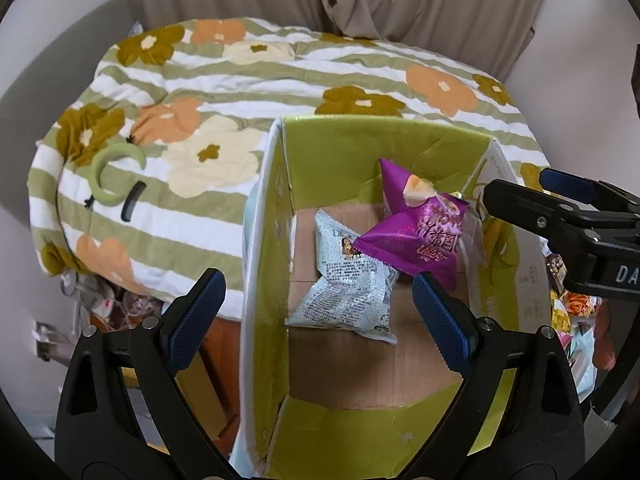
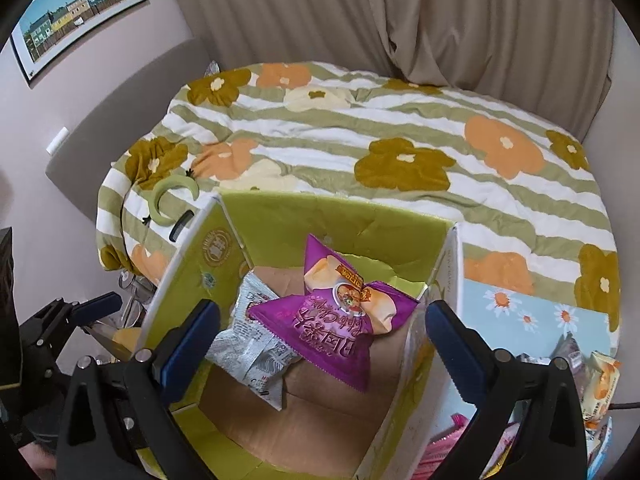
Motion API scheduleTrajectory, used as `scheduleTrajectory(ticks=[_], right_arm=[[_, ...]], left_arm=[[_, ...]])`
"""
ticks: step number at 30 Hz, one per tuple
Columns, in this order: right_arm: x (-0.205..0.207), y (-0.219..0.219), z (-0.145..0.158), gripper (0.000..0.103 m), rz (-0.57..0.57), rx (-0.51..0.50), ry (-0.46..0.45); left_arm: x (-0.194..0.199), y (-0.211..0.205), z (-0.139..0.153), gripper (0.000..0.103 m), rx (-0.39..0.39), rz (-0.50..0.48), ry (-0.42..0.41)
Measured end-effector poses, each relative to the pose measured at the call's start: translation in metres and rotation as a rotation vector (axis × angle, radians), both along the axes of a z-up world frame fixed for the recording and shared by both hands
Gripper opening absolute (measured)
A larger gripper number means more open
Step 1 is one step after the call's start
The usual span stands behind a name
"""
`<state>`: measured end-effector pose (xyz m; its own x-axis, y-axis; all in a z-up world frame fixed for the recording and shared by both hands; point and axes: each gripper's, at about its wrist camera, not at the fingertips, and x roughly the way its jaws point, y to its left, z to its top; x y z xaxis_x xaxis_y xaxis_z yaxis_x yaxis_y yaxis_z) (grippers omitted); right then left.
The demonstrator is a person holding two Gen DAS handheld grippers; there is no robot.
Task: Organize snacks
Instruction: 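Lower the purple bag into the green box and open the right tool, then move both tools back over the snack pile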
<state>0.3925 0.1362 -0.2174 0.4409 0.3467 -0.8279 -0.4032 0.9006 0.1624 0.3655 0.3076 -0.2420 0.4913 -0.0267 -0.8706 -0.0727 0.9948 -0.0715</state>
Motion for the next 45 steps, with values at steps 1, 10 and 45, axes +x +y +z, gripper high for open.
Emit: scheduleTrajectory(ticks=[1, 10, 45], right_arm=[[-0.004, -0.001, 0.005, 0.102, -0.003, -0.002, -0.009], [-0.054, -0.031, 0.05, 0.102, -0.078, 0.021, -0.119], [-0.245, -0.354, -0.003, 0.102, -0.311, -0.012, -0.076]], left_arm=[[-0.002, 0.0, 0.005, 0.094, 0.004, -0.004, -0.006], [-0.029, -0.026, 0.046, 0.094, 0.009, -0.08, -0.075], [-0.208, -0.302, -0.006, 0.094, -0.099, -0.1, 0.032]])
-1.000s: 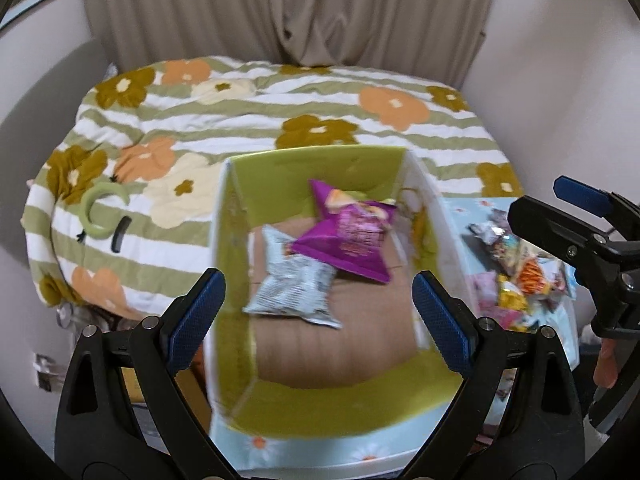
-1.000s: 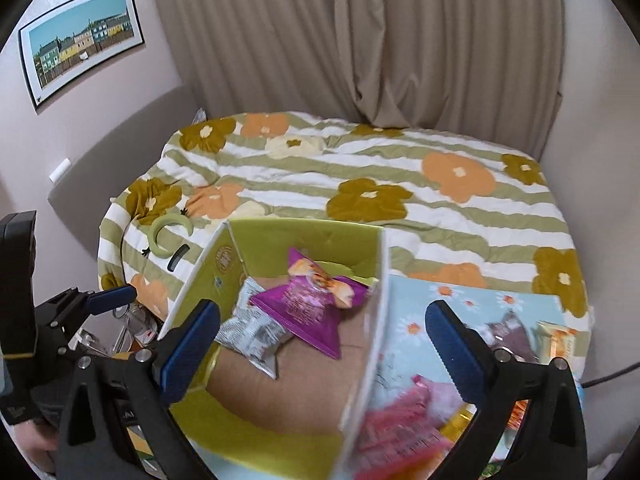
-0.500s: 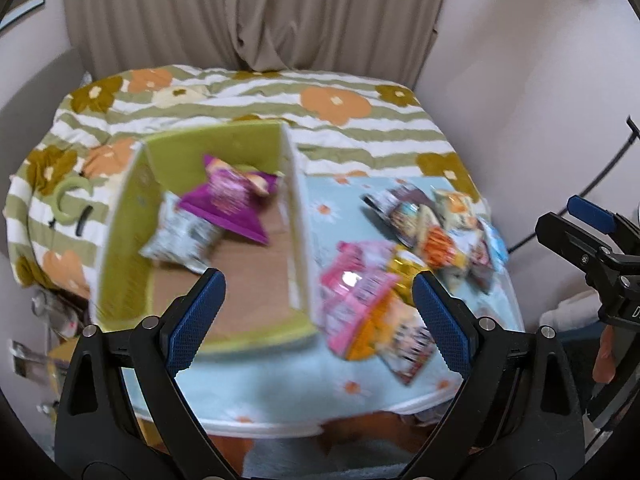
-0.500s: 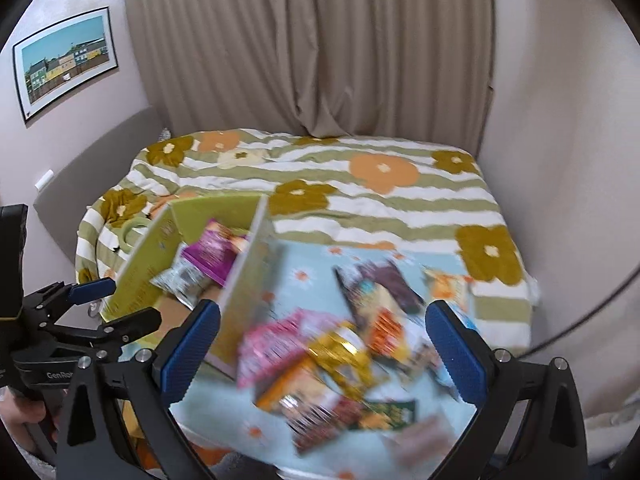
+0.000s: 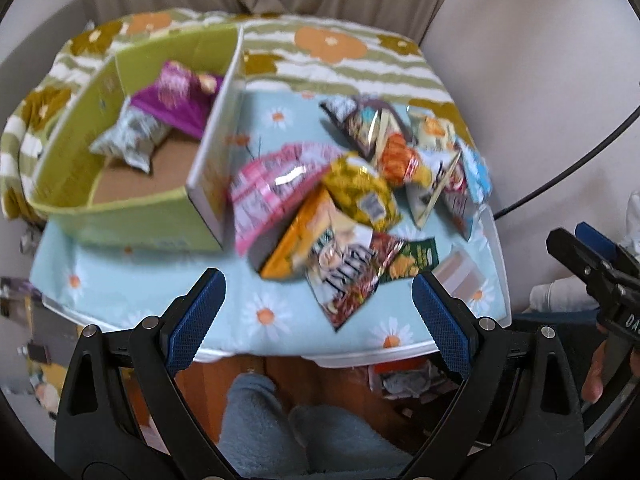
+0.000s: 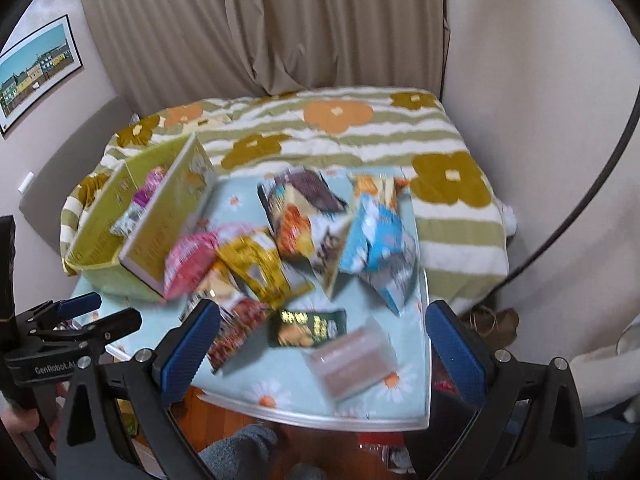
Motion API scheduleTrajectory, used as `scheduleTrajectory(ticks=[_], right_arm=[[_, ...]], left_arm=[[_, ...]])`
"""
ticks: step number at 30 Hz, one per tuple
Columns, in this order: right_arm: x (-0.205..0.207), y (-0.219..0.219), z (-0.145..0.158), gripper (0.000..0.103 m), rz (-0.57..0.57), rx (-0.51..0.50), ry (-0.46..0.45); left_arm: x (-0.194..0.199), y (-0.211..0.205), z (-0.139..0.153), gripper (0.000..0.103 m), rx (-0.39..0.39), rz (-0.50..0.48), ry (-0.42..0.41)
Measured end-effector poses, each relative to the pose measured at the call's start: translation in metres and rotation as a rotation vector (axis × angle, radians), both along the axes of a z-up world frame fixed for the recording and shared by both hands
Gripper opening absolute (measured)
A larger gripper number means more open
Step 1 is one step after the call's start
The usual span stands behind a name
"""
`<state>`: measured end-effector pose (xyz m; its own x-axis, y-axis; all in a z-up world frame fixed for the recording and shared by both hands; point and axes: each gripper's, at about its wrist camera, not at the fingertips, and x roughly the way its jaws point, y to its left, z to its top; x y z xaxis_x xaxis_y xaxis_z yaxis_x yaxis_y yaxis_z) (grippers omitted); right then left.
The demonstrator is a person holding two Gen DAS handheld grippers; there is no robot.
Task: Organize snacks
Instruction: 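Move both tools back over the snack pile, then grasp the TATIRE chip bag with the left tool while the right tool grasps the clear pink pack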
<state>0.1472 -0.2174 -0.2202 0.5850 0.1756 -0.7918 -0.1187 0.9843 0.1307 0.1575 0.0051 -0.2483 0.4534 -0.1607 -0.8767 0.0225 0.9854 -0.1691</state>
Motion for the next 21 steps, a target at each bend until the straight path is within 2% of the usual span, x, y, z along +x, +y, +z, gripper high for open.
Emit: scheduleTrajectory(ticks=[3, 5, 10, 14, 21], right_arm=[[-0.003, -0.007, -0.021, 0.102, 0.01, -0.009, 0.021], [-0.003, -0.009, -0.036, 0.102, 0.028, -0.016, 0.031], [0.001, -0.013, -0.074, 0.102, 0.077, -0.037, 0.06], [0.004, -0.013, -0.096, 0.102, 0.128, -0.082, 0.069], [0.007, -0.011, -0.121, 0.102, 0.175, -0.121, 0.098]], left_arm=[[0.001, -0.006, -0.018, 0.094, 0.004, 0.0, 0.013], [0.003, -0.013, -0.028, 0.094, 0.037, -0.024, 0.003], [0.014, -0.037, -0.056, 0.094, 0.178, -0.144, -0.045], [0.02, -0.051, -0.077, 0.094, 0.24, -0.222, -0.057], [0.032, -0.072, -0.101, 0.094, 0.37, -0.282, -0.078]])
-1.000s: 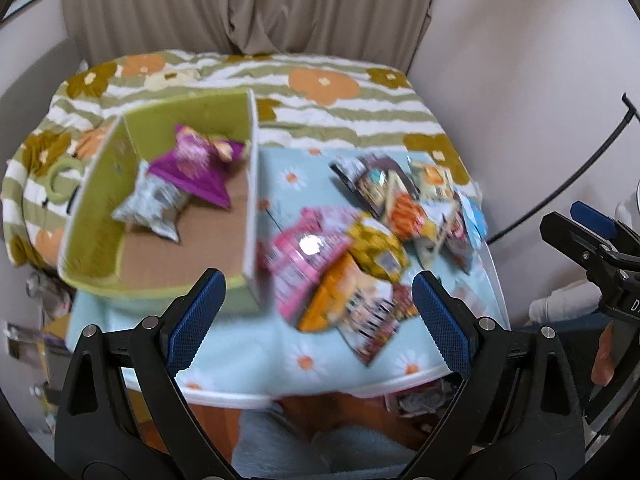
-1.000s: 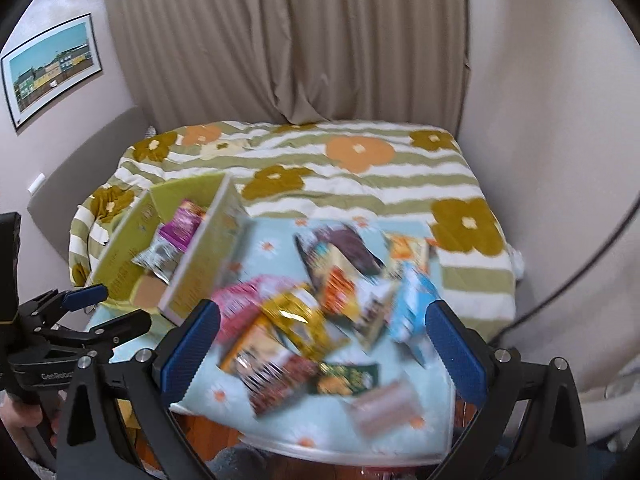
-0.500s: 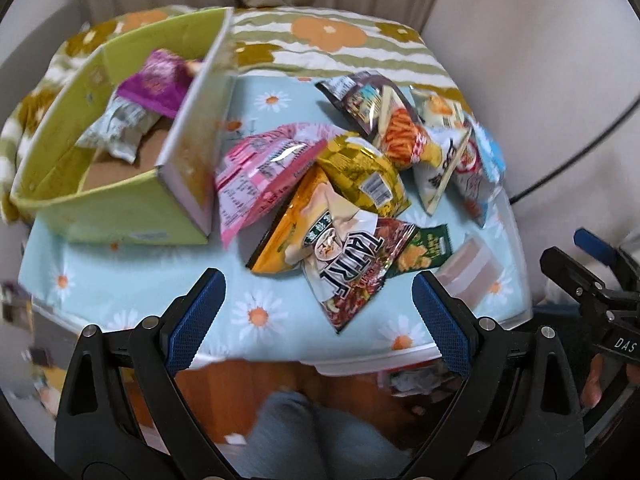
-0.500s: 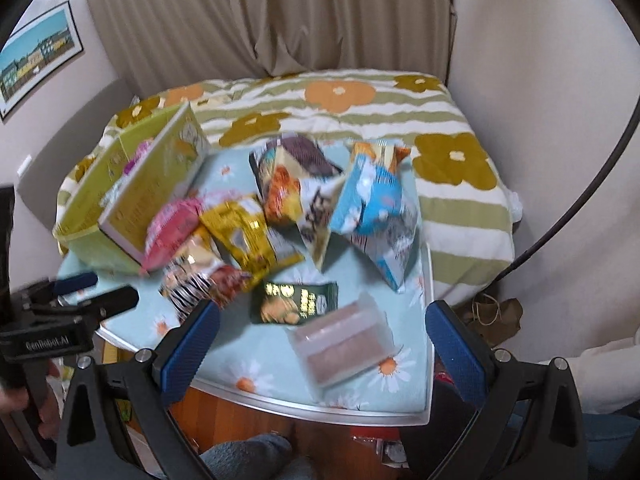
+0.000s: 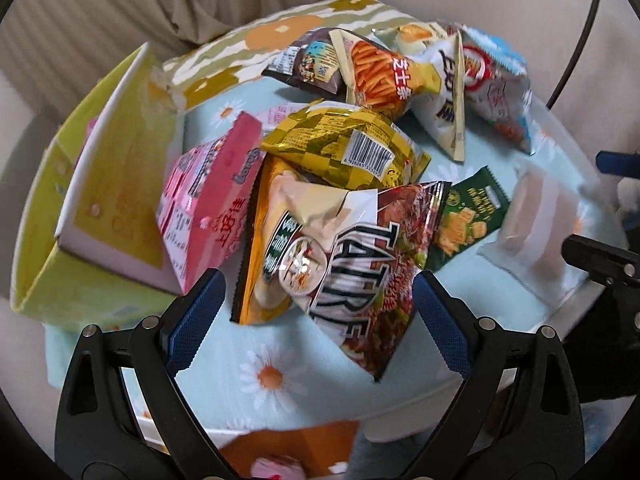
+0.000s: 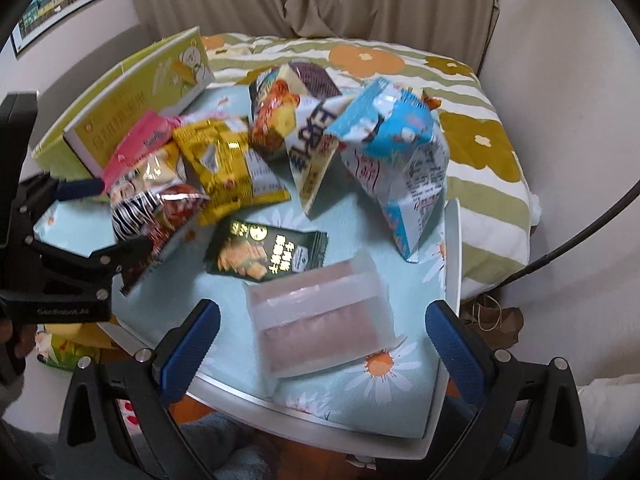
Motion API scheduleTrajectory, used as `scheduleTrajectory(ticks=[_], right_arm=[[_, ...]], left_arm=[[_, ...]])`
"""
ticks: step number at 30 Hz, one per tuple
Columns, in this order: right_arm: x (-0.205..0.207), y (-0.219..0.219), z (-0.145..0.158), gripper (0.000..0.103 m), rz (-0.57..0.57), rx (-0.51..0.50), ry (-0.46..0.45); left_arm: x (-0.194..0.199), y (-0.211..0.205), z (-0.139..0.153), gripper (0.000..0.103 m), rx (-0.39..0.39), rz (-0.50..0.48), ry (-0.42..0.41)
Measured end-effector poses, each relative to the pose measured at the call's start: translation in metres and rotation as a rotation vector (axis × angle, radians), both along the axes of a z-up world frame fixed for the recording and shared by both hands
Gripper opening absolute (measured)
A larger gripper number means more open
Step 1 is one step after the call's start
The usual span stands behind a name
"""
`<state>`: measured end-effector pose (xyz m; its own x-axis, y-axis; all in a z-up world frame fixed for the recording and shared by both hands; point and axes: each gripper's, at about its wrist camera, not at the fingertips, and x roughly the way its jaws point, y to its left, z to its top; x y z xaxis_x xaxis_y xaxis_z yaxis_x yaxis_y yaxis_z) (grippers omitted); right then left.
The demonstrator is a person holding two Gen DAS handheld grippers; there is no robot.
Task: Organize snacks
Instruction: 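Grasp the TATIRE chip bag with the left tool while the right tool grasps the clear pink pack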
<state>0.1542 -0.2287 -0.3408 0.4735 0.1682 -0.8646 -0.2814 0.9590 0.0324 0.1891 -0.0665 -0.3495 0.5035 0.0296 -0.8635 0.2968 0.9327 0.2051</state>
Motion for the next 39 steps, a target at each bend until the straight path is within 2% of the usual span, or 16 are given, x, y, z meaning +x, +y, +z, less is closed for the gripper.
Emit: scheduleTrajectory(ticks=[6, 8, 13, 16, 19, 26, 31, 33, 35, 39], right_arm=[[0.0, -0.002, -0.007, 0.102, 0.01, -0.003, 0.012], [0.001, -0.002, -0.008, 0.102, 0.017, 0.001, 0.016], [0.004, 0.001, -0.011, 0.102, 0.047, -0.004, 0.017], [0.005, 0.001, -0.012, 0.102, 0.056, -0.001, 0.022], [0.006, 0.0, -0.013, 0.102, 0.062, 0.012, 0.019], [0.009, 0.006, -0.021, 0.102, 0.098, 0.001, 0.03], [0.01, 0.012, -0.028, 0.102, 0.125, -0.042, 0.024], [0.012, 0.013, -0.032, 0.102, 0.131, -0.055, 0.025], [0.014, 0.013, -0.035, 0.102, 0.138, -0.058, 0.03], [0.018, 0.018, -0.039, 0.102, 0.153, -0.06, 0.026]], left_arm=[[-0.003, -0.024, -0.008, 0.094, 0.127, -0.059, -0.052], [-0.003, -0.027, -0.01, 0.094, 0.148, -0.07, -0.056], [-0.002, -0.033, -0.012, 0.094, 0.148, -0.08, -0.037], [-0.004, -0.033, -0.005, 0.094, 0.12, -0.077, -0.035], [-0.006, -0.033, -0.005, 0.102, 0.109, -0.073, -0.034], [0.005, -0.04, -0.026, 0.102, 0.141, -0.084, -0.002], [0.022, -0.031, -0.035, 0.102, 0.118, -0.046, 0.045], [0.03, -0.023, -0.037, 0.098, 0.086, -0.032, 0.07], [0.035, -0.017, -0.038, 0.083, 0.077, -0.012, 0.084], [0.041, -0.009, -0.037, 0.078, 0.058, -0.01, 0.096]])
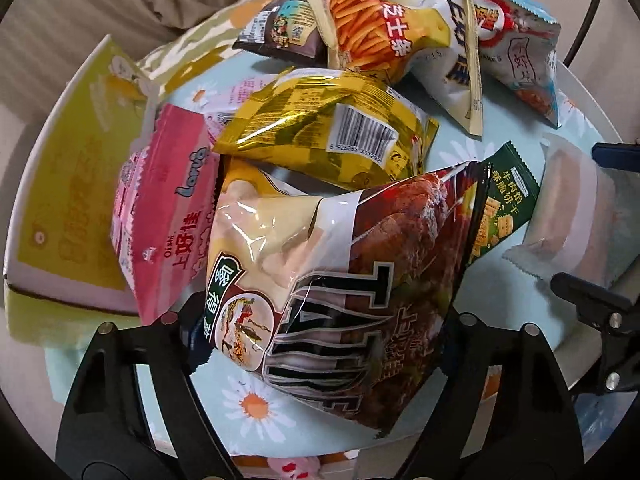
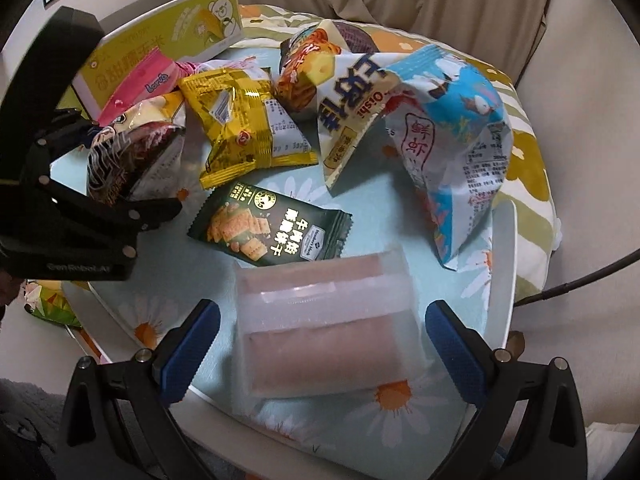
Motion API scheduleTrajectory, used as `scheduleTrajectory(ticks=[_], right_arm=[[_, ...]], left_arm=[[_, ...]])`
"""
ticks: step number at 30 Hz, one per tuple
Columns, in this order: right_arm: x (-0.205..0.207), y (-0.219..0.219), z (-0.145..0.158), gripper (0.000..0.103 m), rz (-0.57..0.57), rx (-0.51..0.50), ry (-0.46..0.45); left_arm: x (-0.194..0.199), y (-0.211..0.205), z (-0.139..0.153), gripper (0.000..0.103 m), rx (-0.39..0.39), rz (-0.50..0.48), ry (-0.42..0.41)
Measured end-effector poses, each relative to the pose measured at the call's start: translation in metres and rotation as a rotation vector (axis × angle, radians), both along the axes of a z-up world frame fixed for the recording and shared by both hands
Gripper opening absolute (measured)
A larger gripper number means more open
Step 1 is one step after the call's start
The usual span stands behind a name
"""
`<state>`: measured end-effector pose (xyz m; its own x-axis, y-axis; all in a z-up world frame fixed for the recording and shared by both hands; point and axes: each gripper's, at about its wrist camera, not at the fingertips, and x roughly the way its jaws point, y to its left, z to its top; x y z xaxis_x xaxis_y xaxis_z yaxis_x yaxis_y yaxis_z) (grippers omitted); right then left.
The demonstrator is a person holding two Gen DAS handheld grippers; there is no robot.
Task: Organize snacks
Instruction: 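Grasp the TATIRE chip bag with the left tool while the right tool grasps the clear pink pack, then carry the TATIRE bag into the green box and open the left tool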
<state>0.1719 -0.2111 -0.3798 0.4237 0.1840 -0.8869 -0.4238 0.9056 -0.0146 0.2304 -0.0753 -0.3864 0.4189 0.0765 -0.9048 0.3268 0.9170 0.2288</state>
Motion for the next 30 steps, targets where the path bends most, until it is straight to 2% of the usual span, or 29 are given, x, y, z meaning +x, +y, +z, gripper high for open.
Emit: scheduleTrajectory(ticks=[9, 11, 17, 23, 30], right_arm=[[0.005, 0.005, -0.013, 0.1, 0.009, -0.012, 0.003], [0.004, 0.005, -0.014, 0.09, 0.008, -0.024, -0.005], [0.0, 0.001, -0.011, 0.073, -0.003, 0.007, -0.012], [-0.008, -0.014, 0.001, 0.071, -0.03, 0.031, -0.017], [-0.012, -0.014, 0.041, 0.071, -0.071, 0.06, -0.045]], left_arm=[[-0.009, 0.005, 0.007, 0.075, -0.023, -0.001, -0.002], [-0.01, 0.006, 0.011, 0.075, -0.028, -0.002, -0.008], [-0.014, 0.006, 0.021, 0.075, -0.044, 0.008, -0.021], [-0.022, 0.005, 0.038, 0.075, -0.061, 0.013, -0.047], [-0.034, 0.004, 0.077, 0.075, -0.101, 0.024, -0.11]])
